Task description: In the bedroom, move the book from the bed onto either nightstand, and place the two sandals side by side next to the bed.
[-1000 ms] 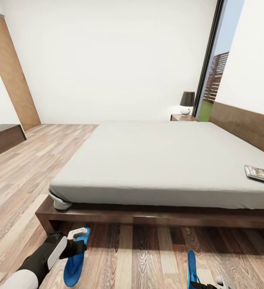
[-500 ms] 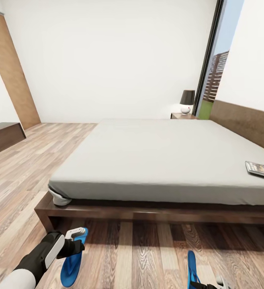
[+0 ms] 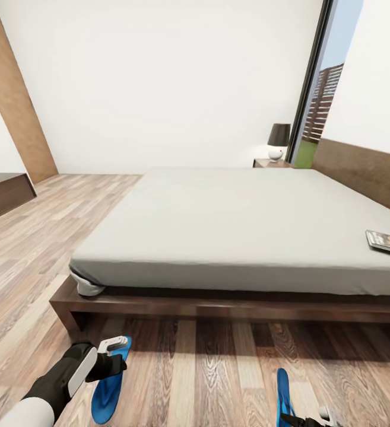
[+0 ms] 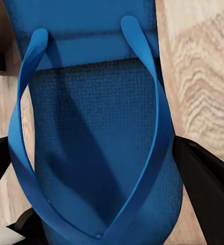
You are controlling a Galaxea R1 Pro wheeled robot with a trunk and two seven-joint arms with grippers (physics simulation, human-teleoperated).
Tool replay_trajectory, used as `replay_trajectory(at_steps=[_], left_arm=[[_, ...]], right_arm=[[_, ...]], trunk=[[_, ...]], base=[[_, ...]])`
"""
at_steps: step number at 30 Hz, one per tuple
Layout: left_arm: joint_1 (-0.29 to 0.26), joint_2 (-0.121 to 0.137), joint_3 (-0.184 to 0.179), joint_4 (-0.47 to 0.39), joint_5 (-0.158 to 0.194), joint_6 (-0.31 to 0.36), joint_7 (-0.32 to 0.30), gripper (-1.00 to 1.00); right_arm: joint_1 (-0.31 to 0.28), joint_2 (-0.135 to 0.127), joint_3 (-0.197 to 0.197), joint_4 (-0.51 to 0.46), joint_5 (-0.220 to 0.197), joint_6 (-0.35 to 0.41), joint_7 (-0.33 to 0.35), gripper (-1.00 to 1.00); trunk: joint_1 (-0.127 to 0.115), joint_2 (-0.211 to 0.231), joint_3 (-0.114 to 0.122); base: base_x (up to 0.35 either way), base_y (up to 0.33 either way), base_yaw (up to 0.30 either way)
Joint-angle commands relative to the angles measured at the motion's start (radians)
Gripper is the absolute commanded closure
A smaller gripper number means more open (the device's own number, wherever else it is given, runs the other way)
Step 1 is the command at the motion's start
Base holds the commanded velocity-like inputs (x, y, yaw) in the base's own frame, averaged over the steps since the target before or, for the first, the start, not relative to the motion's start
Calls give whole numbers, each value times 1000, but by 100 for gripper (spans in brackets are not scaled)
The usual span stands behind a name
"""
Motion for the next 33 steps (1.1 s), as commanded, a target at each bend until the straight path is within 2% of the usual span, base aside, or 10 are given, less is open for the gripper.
replay_trajectory(at_steps=[1,4,5,7,10,12,14,18,26,33], left_arm=[[0,1,-5,-1,2,3,0,100],[0,-2,-7,-1,2,0,0,100],[0,-3,-7,-1,2,-4,1,100],[0,-3,-8,-1,2,-6,1,100],[0,-7,-8,-1,3,-8,1,100],[0,-17,-8,-1,2,-8,1,100],[0,-23,-8,-1,2,-8,1,100],[0,-25,-8,-1,2,-8,1,100],[0,-24,-7,-1,1,-15,1,100],[0,-24,-8,0,-9,-115,4,100]], right_arm=[[-2,-2,1,-10,-15,23,3,100],[-5,-25,-5,-52,-39,146,6,100],[-7,-39,-7,-81,-65,231,8,100],[-7,-52,-8,-141,-132,333,9,100],[-7,-78,-8,-249,-274,452,10,100],[-7,-88,-8,-270,-311,483,11,100],[-7,-128,-8,-279,-325,505,13,100],[-7,-155,-8,-282,-330,518,13,100],[-6,-158,-8,-279,-330,519,13,100],[-7,-157,-7,-280,-330,519,12,100]], trunk=[[0,-1,-5],[2,-1,-17],[2,-2,-20],[3,-2,-28],[4,-3,-40],[5,-3,-47],[6,-4,-55],[8,-5,-71],[11,-7,-102],[15,-8,-129]], base=[[0,0,0],[0,0,0],[0,0,0],[0,0,0],[0,0,0],[0,0,0],[0,0,0],[0,0,0],[0,0,0],[0,0,0]])
